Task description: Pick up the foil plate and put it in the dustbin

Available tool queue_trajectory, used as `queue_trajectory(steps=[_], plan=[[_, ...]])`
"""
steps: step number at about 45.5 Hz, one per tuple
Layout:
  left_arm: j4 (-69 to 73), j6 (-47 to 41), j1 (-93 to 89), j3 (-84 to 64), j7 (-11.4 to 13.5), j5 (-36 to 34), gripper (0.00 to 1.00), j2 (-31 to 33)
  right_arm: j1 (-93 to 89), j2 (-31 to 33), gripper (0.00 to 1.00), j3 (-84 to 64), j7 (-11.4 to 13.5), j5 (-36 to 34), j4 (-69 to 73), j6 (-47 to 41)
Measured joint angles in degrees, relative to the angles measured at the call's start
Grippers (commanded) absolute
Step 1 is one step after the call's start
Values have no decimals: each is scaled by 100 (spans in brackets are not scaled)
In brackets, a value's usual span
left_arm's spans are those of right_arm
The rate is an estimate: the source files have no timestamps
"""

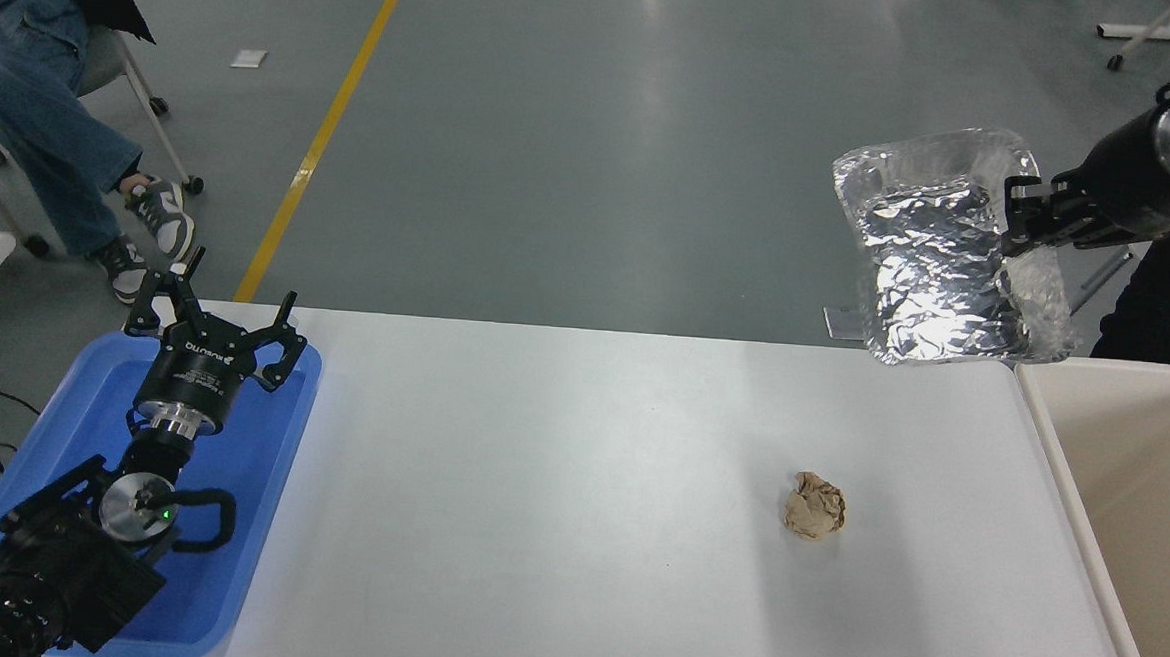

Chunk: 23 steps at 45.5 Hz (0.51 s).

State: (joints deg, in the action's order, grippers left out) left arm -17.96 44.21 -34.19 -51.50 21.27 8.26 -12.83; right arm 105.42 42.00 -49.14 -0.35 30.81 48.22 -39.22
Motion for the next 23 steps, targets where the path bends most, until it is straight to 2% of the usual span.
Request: queue_trajectory(steps=[12,23], plan=[[0,0,0,0,0,0,100,0,-1141,424,0,59,1,-146,-1131,930],[-2,0,0,0,0,0,100,3,-2710,546,0,77,16,-988,-1953,2164]])
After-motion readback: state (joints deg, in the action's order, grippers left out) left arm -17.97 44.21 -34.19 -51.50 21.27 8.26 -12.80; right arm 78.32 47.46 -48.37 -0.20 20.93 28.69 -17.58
